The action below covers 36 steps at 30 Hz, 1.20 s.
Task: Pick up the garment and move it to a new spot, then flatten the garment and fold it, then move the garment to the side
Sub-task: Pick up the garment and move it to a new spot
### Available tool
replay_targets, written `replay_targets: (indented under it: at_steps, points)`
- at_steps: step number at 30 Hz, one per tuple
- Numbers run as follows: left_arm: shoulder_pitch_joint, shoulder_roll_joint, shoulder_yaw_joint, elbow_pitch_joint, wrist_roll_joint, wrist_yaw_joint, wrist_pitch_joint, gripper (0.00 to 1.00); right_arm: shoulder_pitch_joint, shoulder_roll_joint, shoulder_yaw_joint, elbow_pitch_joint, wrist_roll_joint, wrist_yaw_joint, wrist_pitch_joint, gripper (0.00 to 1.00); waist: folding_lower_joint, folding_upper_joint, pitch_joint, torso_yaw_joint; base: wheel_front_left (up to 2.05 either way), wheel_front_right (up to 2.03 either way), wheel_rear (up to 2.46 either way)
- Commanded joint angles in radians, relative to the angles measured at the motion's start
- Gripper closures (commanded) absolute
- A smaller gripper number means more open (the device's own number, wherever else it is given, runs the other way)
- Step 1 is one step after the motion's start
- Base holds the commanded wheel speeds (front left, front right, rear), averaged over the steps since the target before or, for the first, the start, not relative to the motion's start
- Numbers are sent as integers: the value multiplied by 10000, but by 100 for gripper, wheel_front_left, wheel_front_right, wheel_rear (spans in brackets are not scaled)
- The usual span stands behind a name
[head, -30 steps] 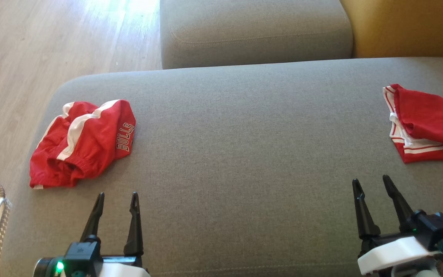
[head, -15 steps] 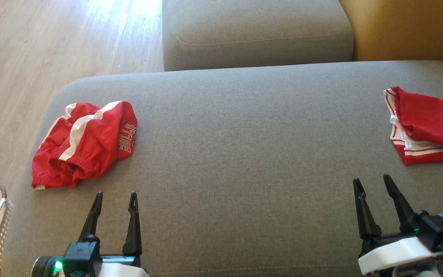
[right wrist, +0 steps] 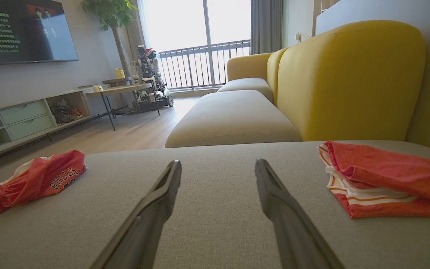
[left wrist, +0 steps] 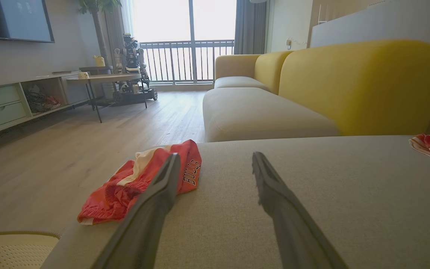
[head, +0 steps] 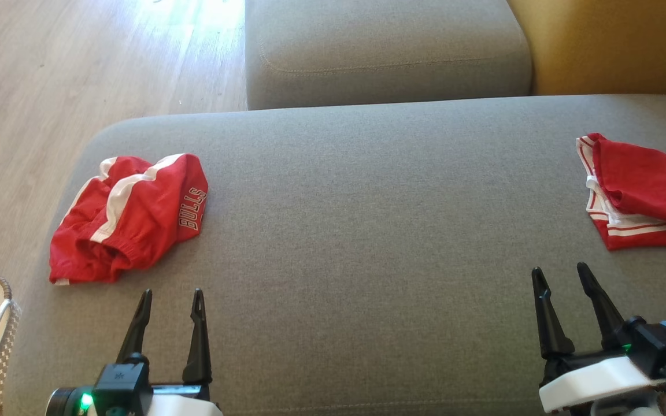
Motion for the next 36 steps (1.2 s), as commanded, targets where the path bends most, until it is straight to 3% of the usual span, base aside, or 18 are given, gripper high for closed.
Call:
replay_targets:
  at_steps: [1,10,22,25,31,36]
  points:
    - [-302,-68,375,-259,84,32,-122,0,-143,-86,193,-321,53,-4,-93,0,0,-1,-8,11,0,0,0]
    - [-315,-73,349,-128,84,64,-122,0,68,-85,205,-356,73,-4,-93,0,0,-1,-65,545,0,0,0]
    - [-42,-78,404,-140,5,159,-122,0,477,-85,715,-360,215,-4,-93,0,0,-1,-72,3279,0,0,0]
    - [19,-78,448,-170,24,153,-122,0,513,-85,755,-355,244,-4,-93,0,0,-1,-39,3672,0,0,0]
    - [-107,-79,775,-495,-97,210,-122,0,302,-85,1041,-296,30,-4,-93,0,0,-1,488,4069,0,0,0]
    - [-1673,361,1175,-455,-110,-274,-122,0,183,-85,960,-301,-382,-4,-93,0,0,-1,1079,4102,0,0,0]
